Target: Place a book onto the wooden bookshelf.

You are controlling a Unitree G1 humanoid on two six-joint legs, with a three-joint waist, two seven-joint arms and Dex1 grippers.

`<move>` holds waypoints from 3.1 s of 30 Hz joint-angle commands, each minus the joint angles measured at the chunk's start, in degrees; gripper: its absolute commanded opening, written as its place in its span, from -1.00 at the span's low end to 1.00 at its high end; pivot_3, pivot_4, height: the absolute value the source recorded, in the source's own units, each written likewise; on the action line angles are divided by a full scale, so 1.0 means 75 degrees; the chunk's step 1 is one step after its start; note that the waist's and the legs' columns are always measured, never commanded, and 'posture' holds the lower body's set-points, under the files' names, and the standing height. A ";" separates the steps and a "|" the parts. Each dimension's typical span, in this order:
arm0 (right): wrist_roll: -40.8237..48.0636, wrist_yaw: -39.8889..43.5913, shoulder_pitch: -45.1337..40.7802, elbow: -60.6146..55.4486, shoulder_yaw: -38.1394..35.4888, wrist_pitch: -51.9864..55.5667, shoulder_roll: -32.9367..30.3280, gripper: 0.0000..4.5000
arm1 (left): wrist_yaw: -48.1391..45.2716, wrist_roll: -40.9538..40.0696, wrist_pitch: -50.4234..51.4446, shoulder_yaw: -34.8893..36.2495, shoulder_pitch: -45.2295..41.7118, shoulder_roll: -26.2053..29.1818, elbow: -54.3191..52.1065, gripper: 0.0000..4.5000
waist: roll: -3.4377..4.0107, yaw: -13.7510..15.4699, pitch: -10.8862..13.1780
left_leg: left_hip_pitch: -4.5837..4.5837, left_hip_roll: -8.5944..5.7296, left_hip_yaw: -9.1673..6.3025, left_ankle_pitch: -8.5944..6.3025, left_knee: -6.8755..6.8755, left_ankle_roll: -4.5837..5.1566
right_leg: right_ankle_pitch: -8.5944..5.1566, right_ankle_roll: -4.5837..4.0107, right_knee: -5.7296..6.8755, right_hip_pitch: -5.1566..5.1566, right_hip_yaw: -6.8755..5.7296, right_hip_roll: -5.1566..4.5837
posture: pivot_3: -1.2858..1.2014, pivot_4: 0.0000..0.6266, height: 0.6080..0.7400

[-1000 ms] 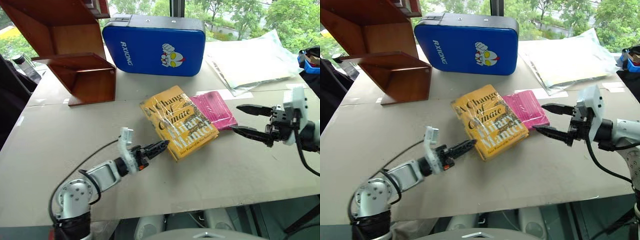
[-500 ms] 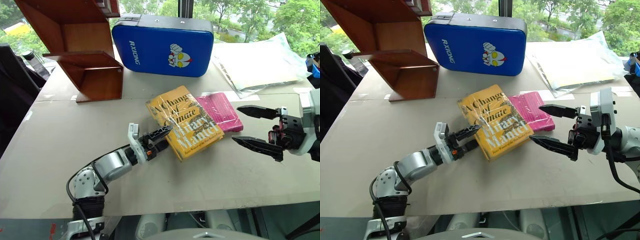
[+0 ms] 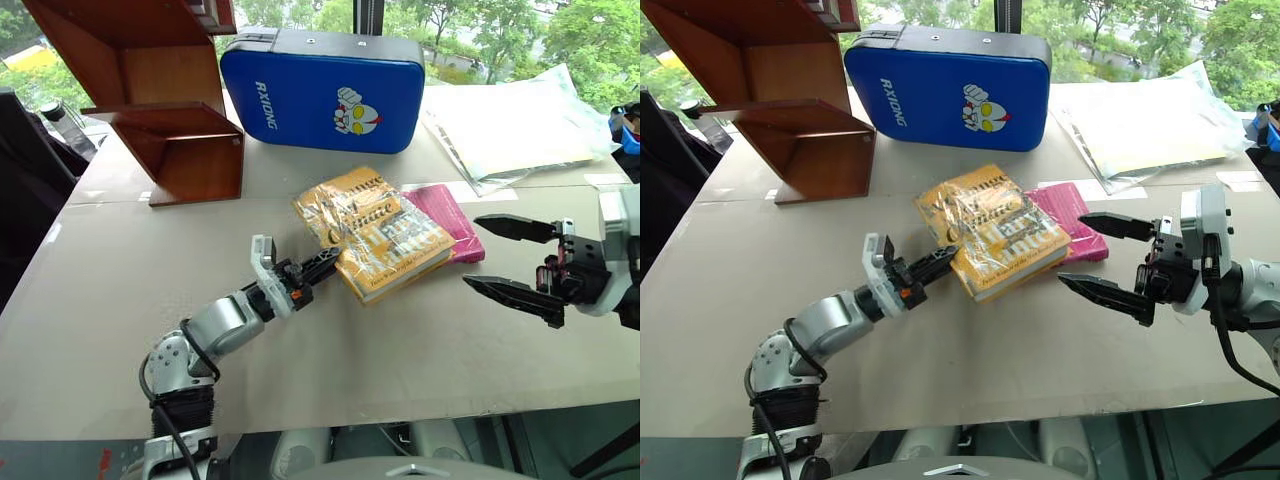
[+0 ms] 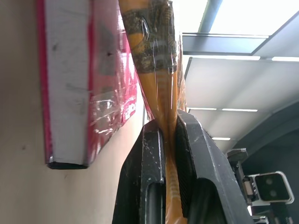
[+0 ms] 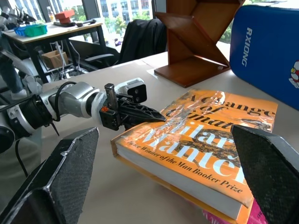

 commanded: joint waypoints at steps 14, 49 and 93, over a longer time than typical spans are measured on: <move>0.1341 -0.1033 -0.2753 0.1519 0.0487 -0.0064 0.1227 1.00 | -0.5893 1.1982 -0.6274 -0.2043 -0.3991 0.5351 -0.0630 -0.98 | -0.0005 -0.0008 0.0012 | -0.0037 -0.0032 0.0024 0.0000 -0.0047 0.0000 | 0.0000 0.0003 -0.0073 -0.0025 -0.0009 0.0009 | 0.03 -0.52 1.00; 0.1210 -0.1812 -0.3748 0.2060 0.0792 -0.0370 0.2060 1.00 | -0.6885 1.8194 -0.8894 -0.2313 -0.4348 0.7338 0.3732 0.22 | -0.0008 -0.0236 0.0021 | -0.0071 0.0013 0.0065 -0.0012 -0.0016 0.0021 | 0.0031 0.0059 0.0019 -0.0103 0.0001 0.0012 | 0.03 -0.52 1.00; -0.4112 -0.0315 0.2018 0.3451 0.0646 -0.4428 0.1443 1.00 | -0.7342 1.3213 -0.4903 -0.0621 0.3106 0.0974 -0.1877 0.98 | -0.0003 -0.0164 -0.0016 | 0.0007 0.0028 0.0086 -0.0020 0.0048 0.0033 | 0.0020 0.0041 0.0023 -0.0014 0.0035 0.0014 | 0.03 -0.52 1.00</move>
